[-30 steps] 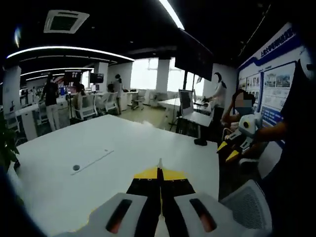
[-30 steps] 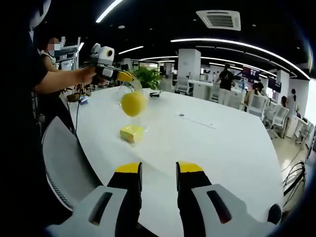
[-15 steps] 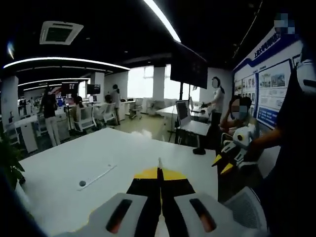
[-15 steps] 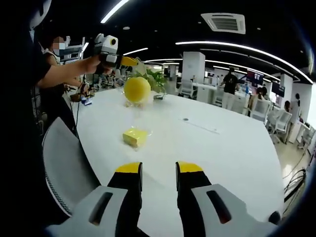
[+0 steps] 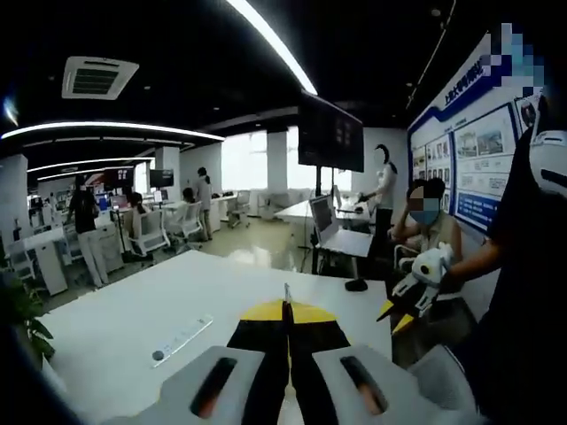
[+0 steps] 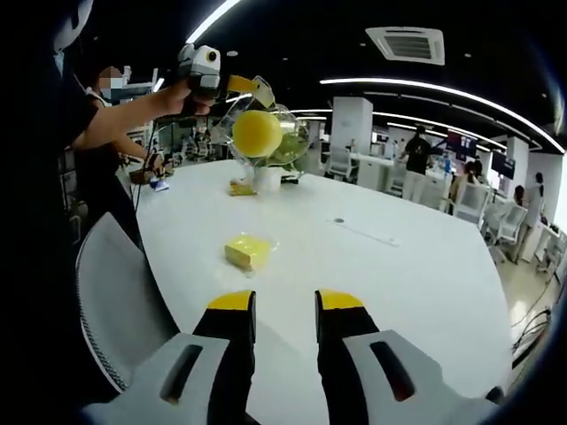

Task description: Compare the silicone blocks by pressing each to a similar depth, holding the contact briefly, and releasing to observe deformation and rebound differences across the visible hardness samples.

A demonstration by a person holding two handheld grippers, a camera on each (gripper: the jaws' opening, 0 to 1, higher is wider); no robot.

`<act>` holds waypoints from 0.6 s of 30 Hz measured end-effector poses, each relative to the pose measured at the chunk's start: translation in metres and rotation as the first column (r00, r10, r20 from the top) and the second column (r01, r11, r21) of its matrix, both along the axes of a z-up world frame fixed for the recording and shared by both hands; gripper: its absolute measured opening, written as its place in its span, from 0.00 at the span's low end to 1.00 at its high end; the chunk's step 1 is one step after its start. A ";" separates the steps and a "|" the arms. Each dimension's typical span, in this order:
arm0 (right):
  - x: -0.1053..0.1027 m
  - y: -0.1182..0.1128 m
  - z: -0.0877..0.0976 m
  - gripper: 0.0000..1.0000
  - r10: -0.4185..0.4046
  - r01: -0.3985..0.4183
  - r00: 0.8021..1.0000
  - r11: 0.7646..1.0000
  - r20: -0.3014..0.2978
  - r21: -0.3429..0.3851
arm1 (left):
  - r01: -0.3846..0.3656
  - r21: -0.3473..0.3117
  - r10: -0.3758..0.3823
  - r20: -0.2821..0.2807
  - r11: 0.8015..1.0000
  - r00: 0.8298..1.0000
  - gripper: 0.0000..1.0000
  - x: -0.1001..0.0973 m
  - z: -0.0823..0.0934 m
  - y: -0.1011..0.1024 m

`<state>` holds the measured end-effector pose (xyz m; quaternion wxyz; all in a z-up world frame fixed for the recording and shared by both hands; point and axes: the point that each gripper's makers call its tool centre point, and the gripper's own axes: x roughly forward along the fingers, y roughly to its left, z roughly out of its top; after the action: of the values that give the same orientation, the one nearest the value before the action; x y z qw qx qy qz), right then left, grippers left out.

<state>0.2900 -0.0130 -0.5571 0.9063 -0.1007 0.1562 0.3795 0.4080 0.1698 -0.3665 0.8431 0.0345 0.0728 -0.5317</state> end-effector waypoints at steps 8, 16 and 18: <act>0.008 -0.002 0.014 0.26 0.020 -0.020 1.000 1.000 0.024 0.020 | 0.036 -0.002 -0.036 0.003 0.999 0.999 0.00 -0.007 0.006 -0.009; 0.020 0.011 0.040 0.31 0.084 -0.087 0.996 0.994 0.040 0.072 | 0.073 0.007 -0.074 0.016 0.997 0.997 0.00 -0.008 0.016 -0.015; 0.029 0.017 0.052 0.32 0.098 -0.102 0.994 0.990 0.051 0.092 | 0.071 0.014 -0.071 0.021 0.997 0.997 0.00 -0.008 0.016 -0.015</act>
<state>0.3192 0.0041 -0.5055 0.8933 -0.0741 0.1116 0.4290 0.4000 0.1551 -0.3505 0.8241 0.0485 0.0659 -0.5605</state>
